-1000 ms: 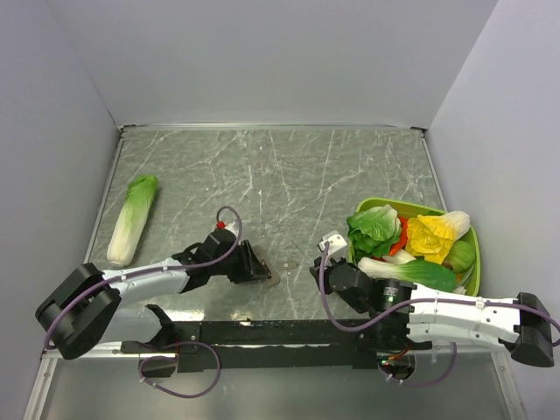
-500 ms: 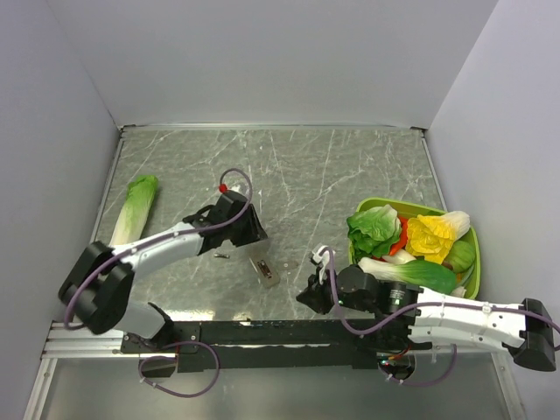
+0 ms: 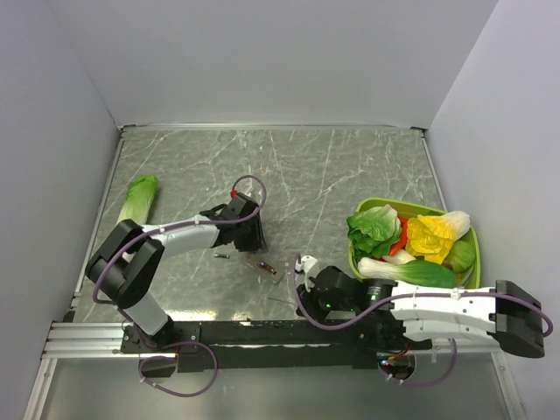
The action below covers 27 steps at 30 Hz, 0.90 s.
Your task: Unload the batteries from the remote control
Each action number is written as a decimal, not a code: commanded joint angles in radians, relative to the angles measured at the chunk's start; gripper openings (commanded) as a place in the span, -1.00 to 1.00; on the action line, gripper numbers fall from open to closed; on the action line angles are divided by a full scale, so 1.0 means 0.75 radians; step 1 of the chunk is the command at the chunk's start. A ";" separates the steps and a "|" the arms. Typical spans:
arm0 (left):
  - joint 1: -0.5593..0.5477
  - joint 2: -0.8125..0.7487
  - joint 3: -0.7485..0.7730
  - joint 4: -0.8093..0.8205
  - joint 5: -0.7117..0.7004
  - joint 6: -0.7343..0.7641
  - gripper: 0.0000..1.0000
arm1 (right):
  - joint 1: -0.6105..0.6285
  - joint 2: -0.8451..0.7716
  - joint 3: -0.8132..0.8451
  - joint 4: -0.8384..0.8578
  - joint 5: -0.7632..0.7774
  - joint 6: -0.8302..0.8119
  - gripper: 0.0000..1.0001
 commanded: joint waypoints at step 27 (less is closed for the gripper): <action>-0.031 -0.631 -0.438 0.063 0.088 -0.179 -0.23 | -0.190 0.229 0.339 -0.016 0.193 -0.361 -1.00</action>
